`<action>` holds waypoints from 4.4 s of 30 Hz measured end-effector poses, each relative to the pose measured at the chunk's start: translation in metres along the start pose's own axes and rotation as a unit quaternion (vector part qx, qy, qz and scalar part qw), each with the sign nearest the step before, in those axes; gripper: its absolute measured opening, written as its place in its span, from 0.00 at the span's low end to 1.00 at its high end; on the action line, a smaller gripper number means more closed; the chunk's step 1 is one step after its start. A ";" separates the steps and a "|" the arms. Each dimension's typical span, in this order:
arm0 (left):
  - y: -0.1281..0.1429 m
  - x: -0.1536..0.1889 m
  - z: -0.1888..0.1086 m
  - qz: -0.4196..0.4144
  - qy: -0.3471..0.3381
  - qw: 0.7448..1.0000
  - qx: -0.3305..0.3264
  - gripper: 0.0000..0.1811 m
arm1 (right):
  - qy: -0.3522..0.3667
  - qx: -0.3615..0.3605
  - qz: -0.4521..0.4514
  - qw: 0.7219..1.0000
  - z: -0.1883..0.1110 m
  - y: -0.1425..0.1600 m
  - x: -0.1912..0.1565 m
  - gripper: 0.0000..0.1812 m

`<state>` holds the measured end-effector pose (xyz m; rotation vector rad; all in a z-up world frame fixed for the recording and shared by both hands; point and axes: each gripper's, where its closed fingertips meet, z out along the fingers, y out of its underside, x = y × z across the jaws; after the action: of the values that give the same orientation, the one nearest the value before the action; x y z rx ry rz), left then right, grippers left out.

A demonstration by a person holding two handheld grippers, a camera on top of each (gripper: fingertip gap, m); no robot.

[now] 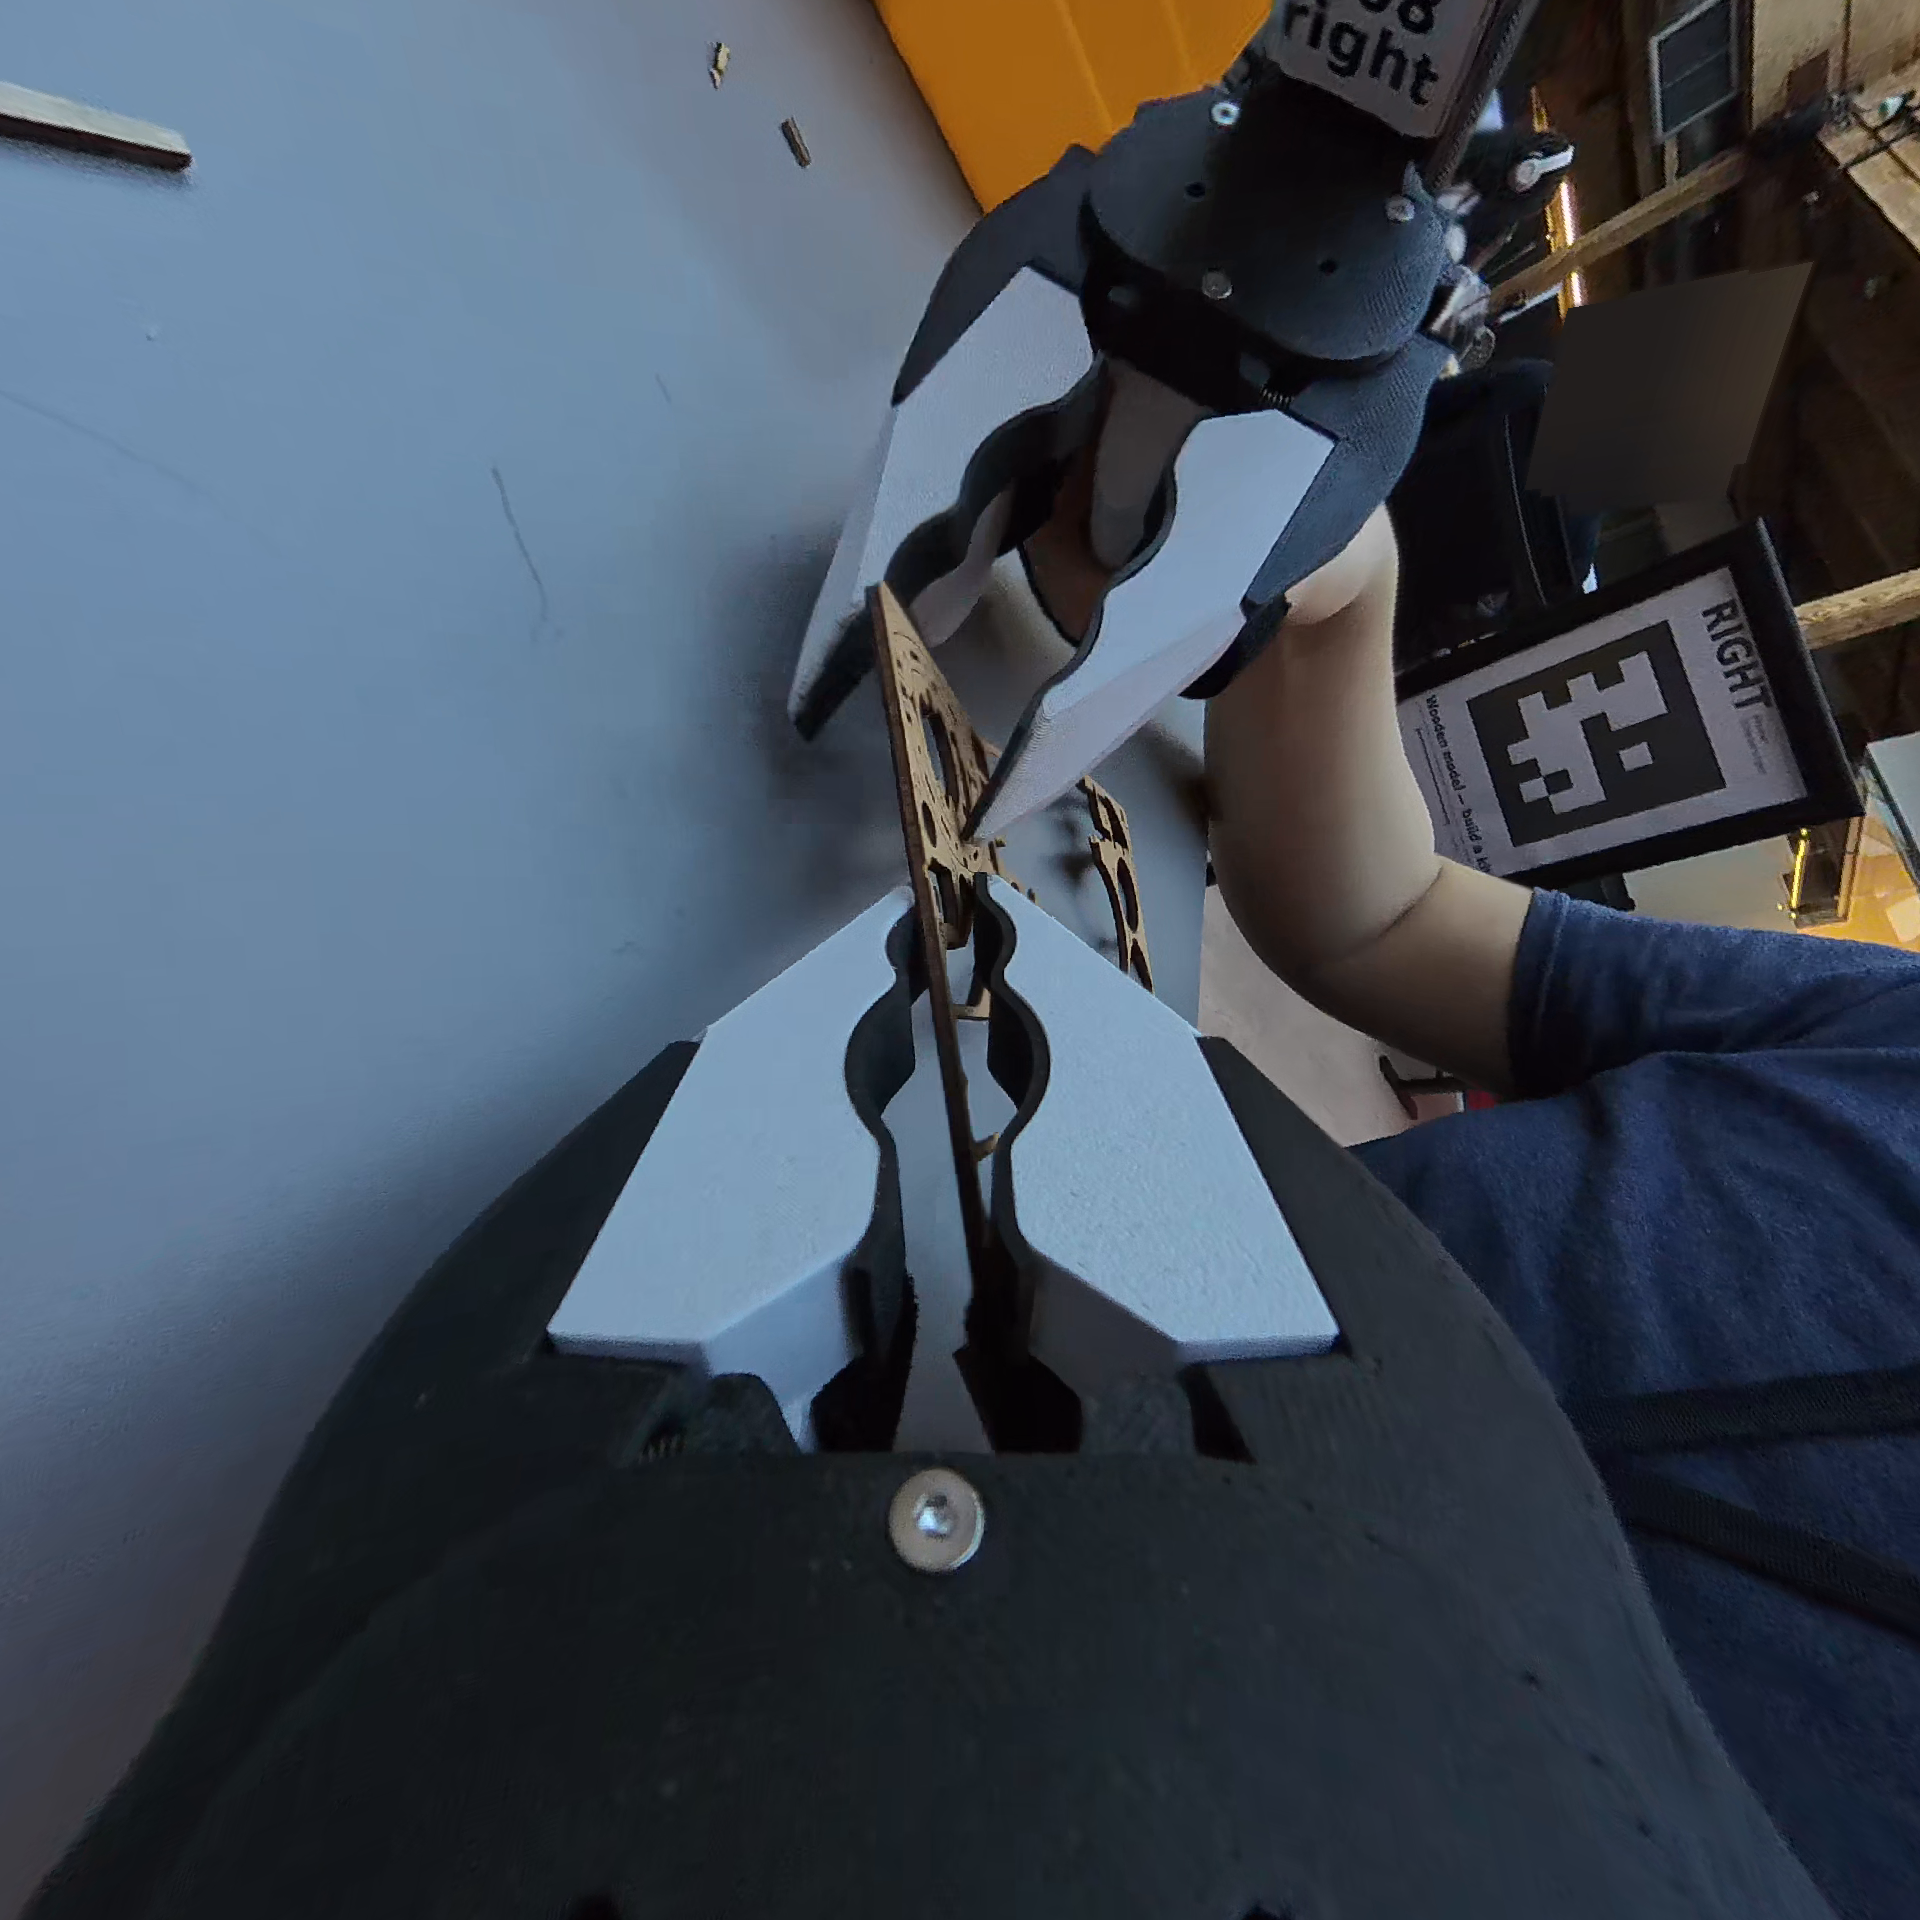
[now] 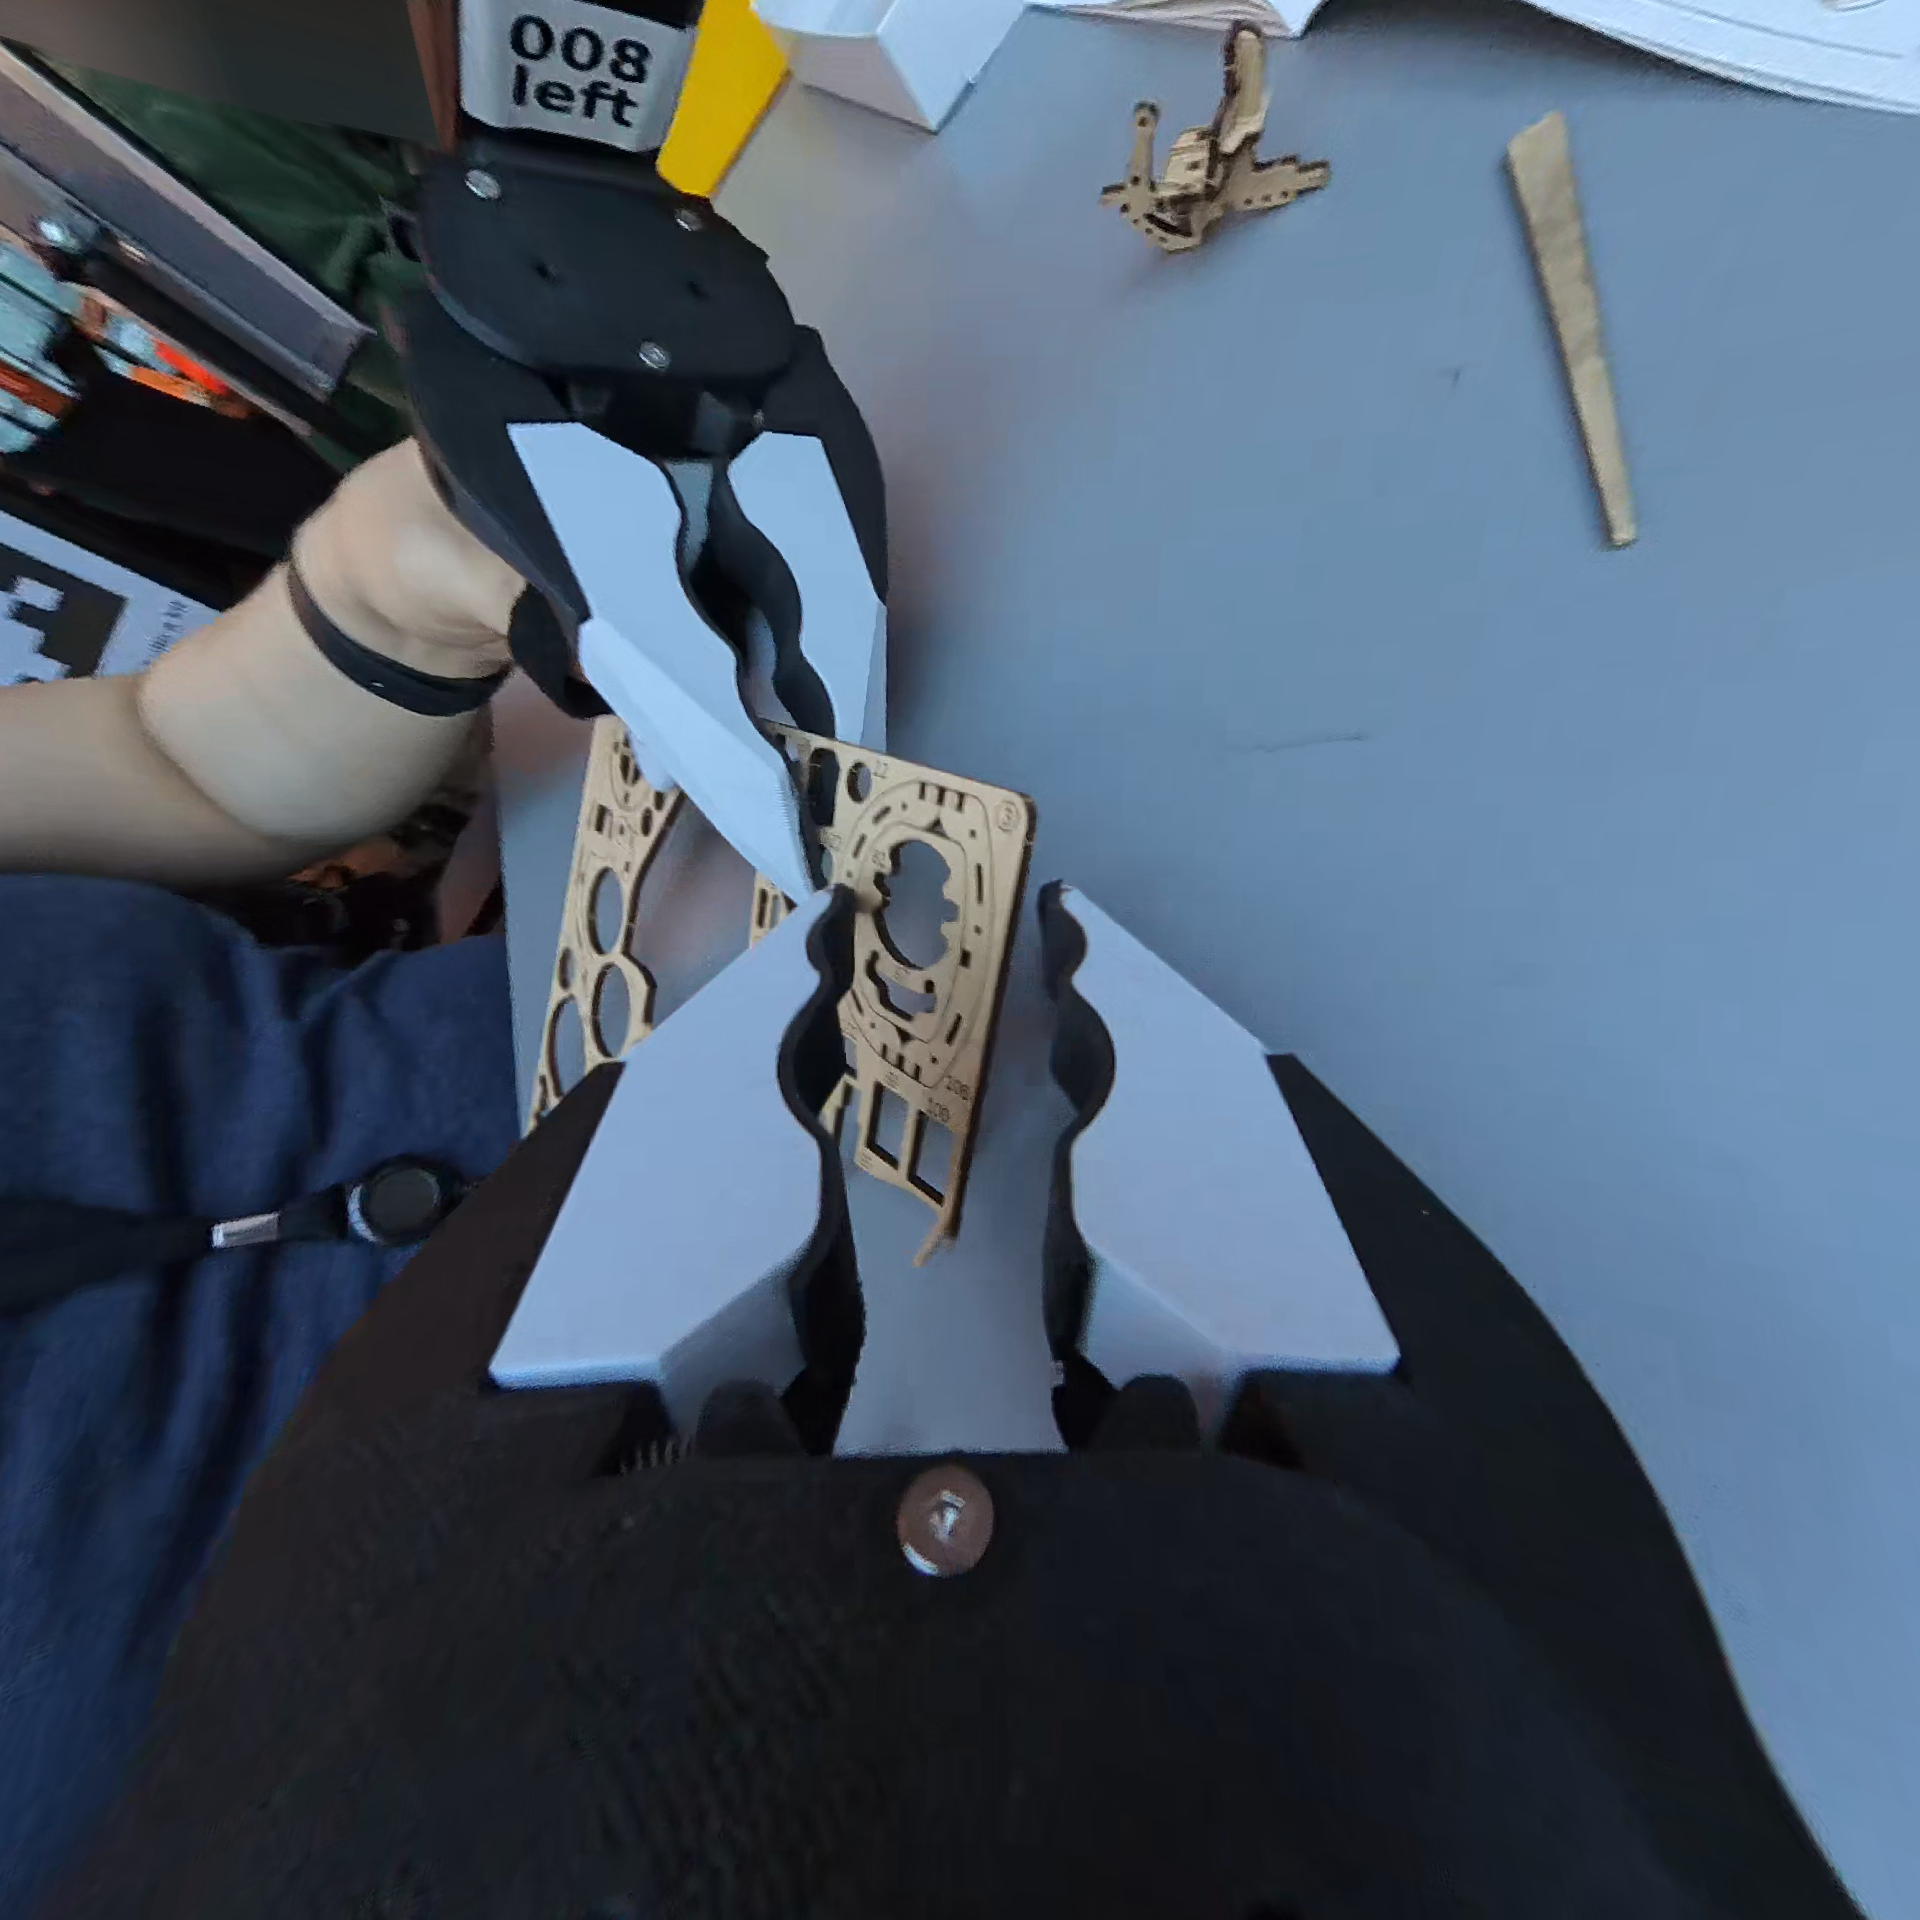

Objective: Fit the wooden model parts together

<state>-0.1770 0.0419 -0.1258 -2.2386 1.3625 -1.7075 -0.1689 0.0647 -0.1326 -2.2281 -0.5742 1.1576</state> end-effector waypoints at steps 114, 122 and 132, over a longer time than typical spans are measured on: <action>-0.005 -0.002 -0.007 -0.075 0.138 0.987 0.027 0.02 | -0.155 -0.003 0.108 0.982 0.007 0.001 -0.018 0.02; -0.005 -0.001 -0.007 -0.076 0.142 0.987 0.025 0.01 | -0.171 0.005 0.118 0.978 0.005 -0.001 -0.021 0.01; -0.008 -0.003 -0.007 -0.072 0.131 0.988 0.040 0.00 | -0.136 0.062 0.134 0.980 0.000 -0.013 -0.008 0.03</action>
<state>-0.1779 0.0521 -0.1208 -2.1797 1.1703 -2.1288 -0.1751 0.0696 -0.1194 -2.0993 -0.3009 1.6059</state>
